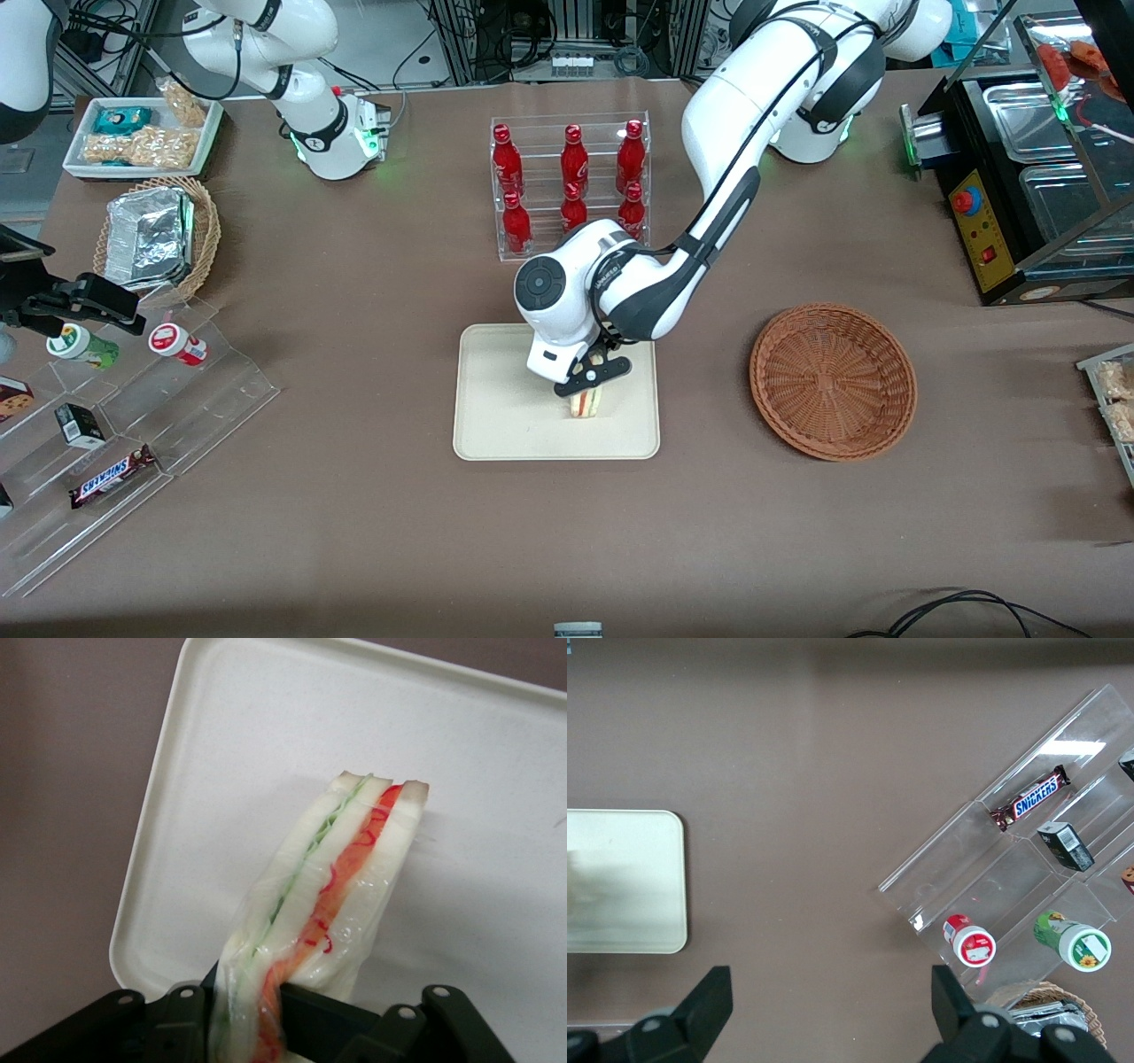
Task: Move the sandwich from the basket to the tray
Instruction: 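Lower the sandwich onto the tray and open the left gripper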
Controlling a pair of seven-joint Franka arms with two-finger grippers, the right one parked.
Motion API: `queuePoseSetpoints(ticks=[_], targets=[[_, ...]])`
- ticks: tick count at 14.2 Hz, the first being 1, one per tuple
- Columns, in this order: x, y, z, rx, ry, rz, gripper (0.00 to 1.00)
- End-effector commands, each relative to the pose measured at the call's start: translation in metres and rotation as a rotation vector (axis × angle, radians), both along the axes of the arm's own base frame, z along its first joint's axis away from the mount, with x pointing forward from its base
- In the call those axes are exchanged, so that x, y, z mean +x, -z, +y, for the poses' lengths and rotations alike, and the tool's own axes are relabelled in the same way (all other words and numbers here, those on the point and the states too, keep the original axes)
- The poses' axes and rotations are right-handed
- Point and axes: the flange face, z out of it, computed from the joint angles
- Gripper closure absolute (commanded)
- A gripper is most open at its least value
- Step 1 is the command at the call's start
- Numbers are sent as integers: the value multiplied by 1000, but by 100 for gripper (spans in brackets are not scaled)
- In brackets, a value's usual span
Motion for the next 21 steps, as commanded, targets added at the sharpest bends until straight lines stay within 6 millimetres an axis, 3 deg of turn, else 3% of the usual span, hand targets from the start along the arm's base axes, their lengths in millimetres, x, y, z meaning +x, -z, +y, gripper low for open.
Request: queuePoseSetpoints(ticks=[1,10,11,12,13,15,19,21], targets=[[3,-4,-8,-16,40,-26,76],[-11,15,-27,-47,97,-23,69],[-11,14,-27,-44,102,-28,45],[-13,15,-29,-41,104,-29,30],[-13,13,-29,-41,105,-31,28],[-11,12,-28,-41,100,-37,0],[-7,-5,-26,-43,92,-52,0],[-2,-34,-20,-42,84,-58,0]])
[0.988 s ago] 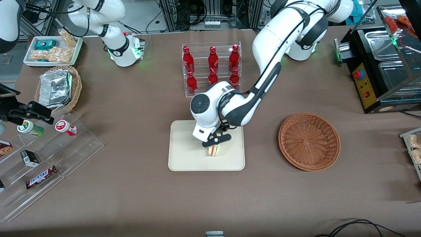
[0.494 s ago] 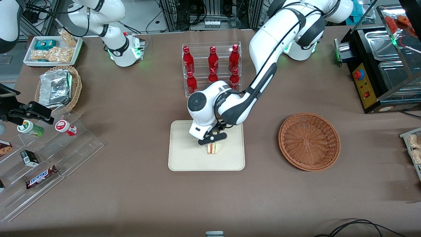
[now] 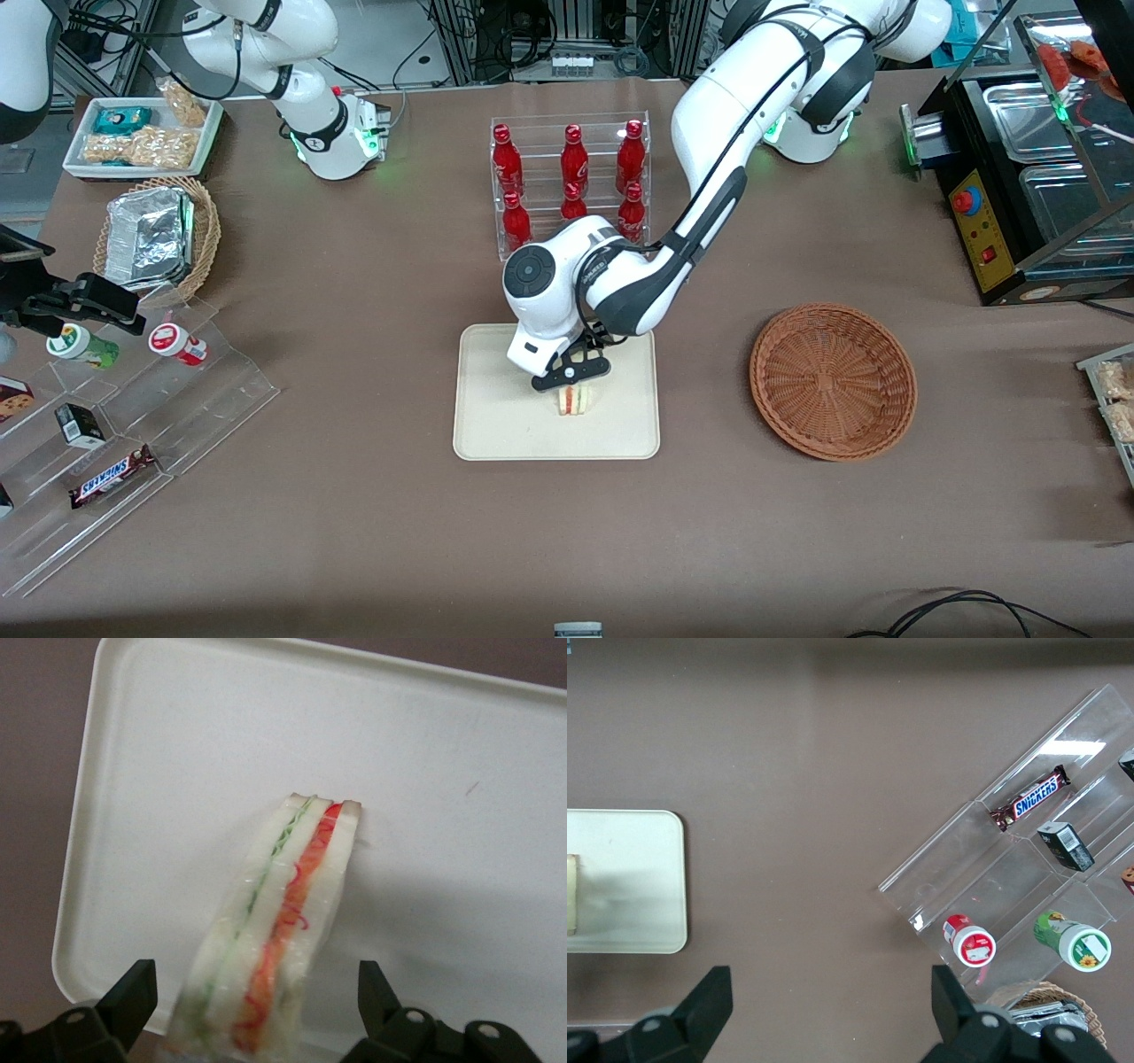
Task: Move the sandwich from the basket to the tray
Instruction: 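Lower the sandwich onto the tray and open the left gripper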
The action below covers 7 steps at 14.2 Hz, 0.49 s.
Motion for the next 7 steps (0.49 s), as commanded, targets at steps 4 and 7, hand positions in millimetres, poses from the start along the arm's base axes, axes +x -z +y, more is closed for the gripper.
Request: queuePoseSetpoints(ticks=[4,7], targets=[[28,-119,48,-6,-90,-13,0],[39,-202,102,-68,-80,65,0]])
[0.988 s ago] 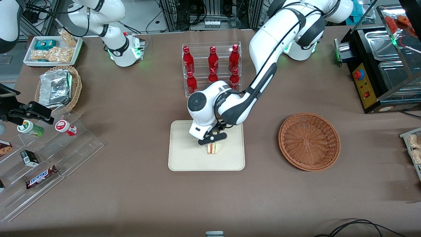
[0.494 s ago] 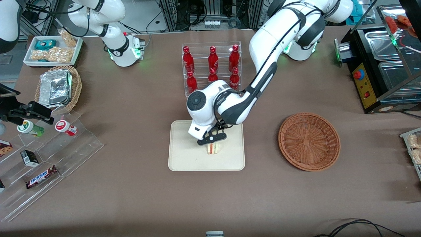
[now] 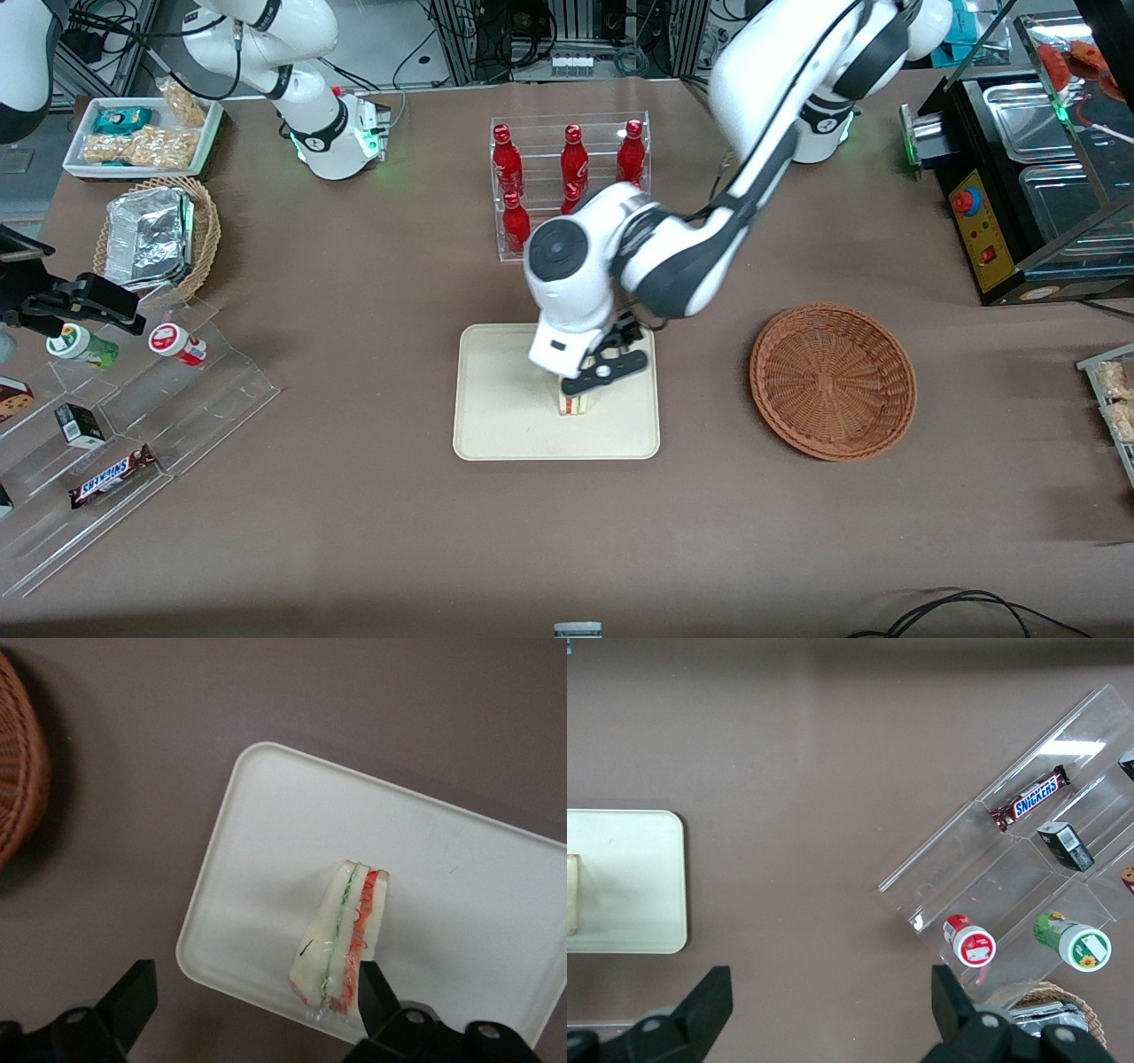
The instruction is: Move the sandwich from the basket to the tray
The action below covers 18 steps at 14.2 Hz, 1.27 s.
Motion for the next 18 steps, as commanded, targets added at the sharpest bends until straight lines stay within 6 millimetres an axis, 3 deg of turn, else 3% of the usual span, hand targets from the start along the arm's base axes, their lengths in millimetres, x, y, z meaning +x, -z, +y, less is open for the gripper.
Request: queuePoseSetpoints(ticks=[1,3,6,8,11,12,14,16,18], targets=[[-1,-79,54,-74,56,92,0],[2,-133,117,-95,106,153,0],[-1,-191,220,-91,128,244,0],[-19,-217,268,-58,166,328,0],[-38,-239,351,-78,138,356,0],[-51,-239,369,-69,115,363,0],[-68,-231,385,-22,82,314,0],[-79,-223,413,-21,71,286,0],[-81,-228,417,-29,126,290,0]])
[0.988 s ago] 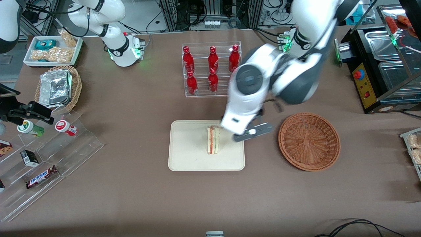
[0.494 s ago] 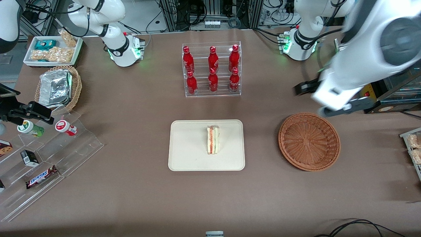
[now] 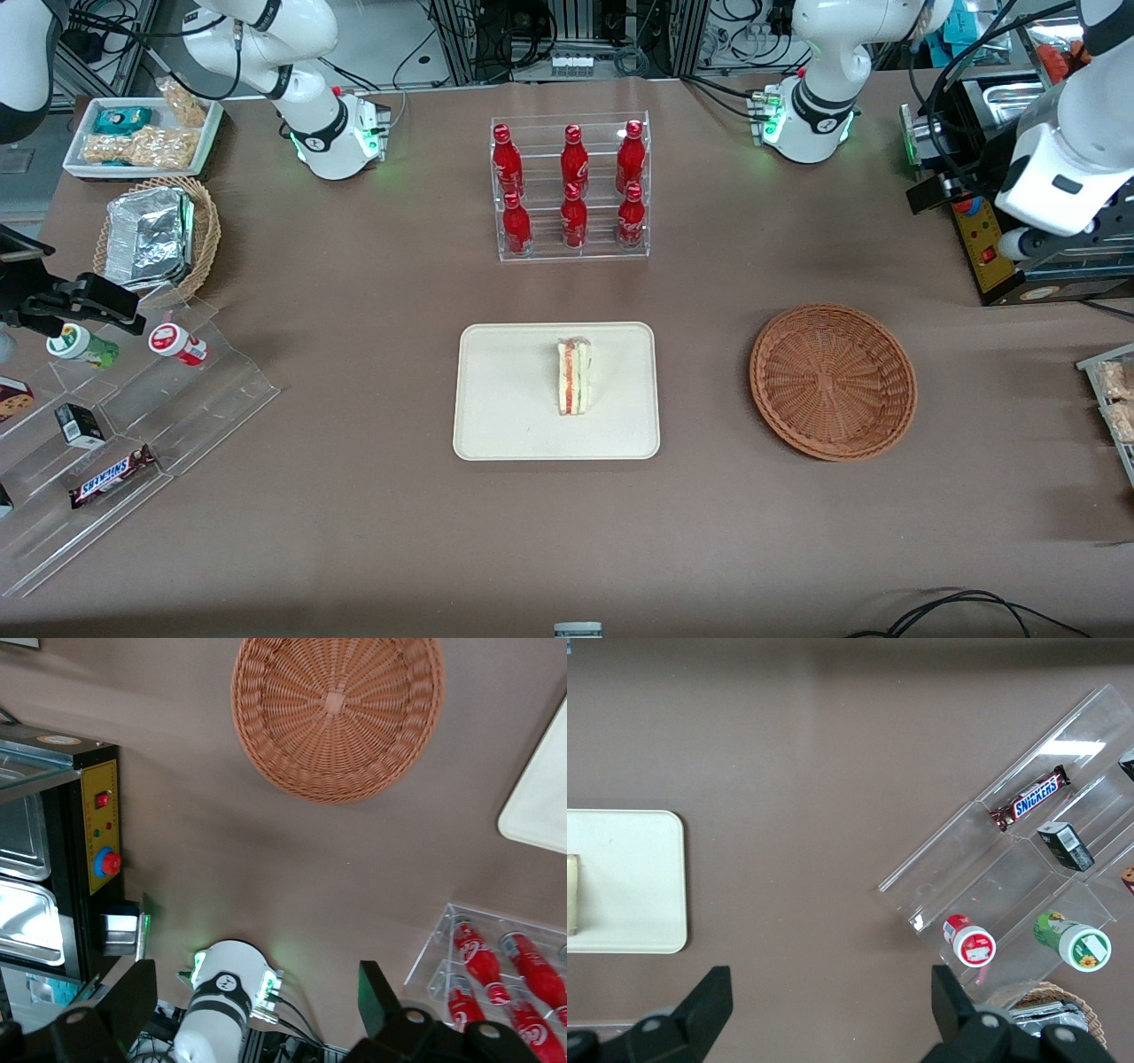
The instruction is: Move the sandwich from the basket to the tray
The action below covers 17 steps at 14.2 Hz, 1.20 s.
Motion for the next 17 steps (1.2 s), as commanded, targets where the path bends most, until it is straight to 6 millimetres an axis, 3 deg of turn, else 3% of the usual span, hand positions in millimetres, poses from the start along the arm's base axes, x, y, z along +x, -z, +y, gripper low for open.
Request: queuePoseSetpoints(ticks=[1,8,10,14,16,17], targets=[[-14,-4,16,-2,56,-16,0],[-2,-23,18,-44,134,-97,0],[0,-29,28,-80,103,-98,0],[6,-20,34,-95,101,-67,0],[12,-19,62,-110,40,-93,0],[13,-19,61,-127,40,-102,0]])
